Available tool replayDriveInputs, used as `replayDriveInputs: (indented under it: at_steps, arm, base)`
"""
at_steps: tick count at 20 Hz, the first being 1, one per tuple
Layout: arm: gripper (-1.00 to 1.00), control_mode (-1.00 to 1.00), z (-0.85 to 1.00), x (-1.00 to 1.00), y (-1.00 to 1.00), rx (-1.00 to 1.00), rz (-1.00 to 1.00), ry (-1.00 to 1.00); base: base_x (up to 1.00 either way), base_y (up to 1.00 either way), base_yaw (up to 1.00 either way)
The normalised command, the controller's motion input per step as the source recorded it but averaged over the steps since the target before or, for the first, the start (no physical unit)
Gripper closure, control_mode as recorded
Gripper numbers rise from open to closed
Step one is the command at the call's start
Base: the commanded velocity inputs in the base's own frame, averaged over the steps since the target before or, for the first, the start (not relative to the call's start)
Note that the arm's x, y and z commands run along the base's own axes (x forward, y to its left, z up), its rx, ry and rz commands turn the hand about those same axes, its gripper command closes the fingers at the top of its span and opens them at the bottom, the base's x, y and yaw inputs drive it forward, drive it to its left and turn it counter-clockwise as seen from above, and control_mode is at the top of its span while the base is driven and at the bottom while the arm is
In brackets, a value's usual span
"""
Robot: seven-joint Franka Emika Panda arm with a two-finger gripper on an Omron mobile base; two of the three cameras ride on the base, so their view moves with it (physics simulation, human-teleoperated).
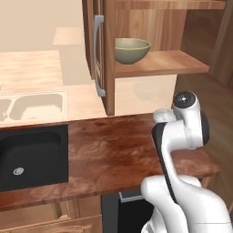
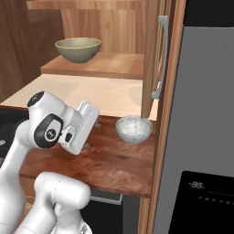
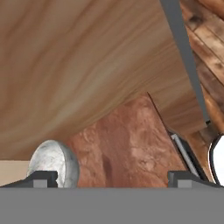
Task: Open the cabinet. Pick the bowls from the counter and place them in the cabinet. Then close the cabinet.
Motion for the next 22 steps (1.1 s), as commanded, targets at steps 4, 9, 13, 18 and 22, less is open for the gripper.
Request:
replayDriveInputs:
  at_steps: [4, 9, 13, 18, 22]
  arm:
    - [-1.0, -1.0, -0.13, 0.45, 0.1, 0.0, 0.0, 0.0]
    - [-1.0, -1.0, -0.17, 0.46, 0.09, 0.01, 0.0, 0.0]
    - [-1.0, -1.0, -0.25, 0.5, 0.07, 0.02, 0.0, 0.0]
    - [-1.0, -1.0, -0.24, 0.39, 0.0, 0.03, 0.0, 0.0]
    - [-1.0, -1.0, -0.19, 0.33, 0.0, 0.04, 0.0, 0.0]
  base:
    - [0.0, 0.0, 0.0]
    - [0.0, 0.0, 0.0]
    - [0.0, 0.0, 0.0]
    - [0.0, 0.0, 0.0]
    - [0.0, 0.0, 0.0]
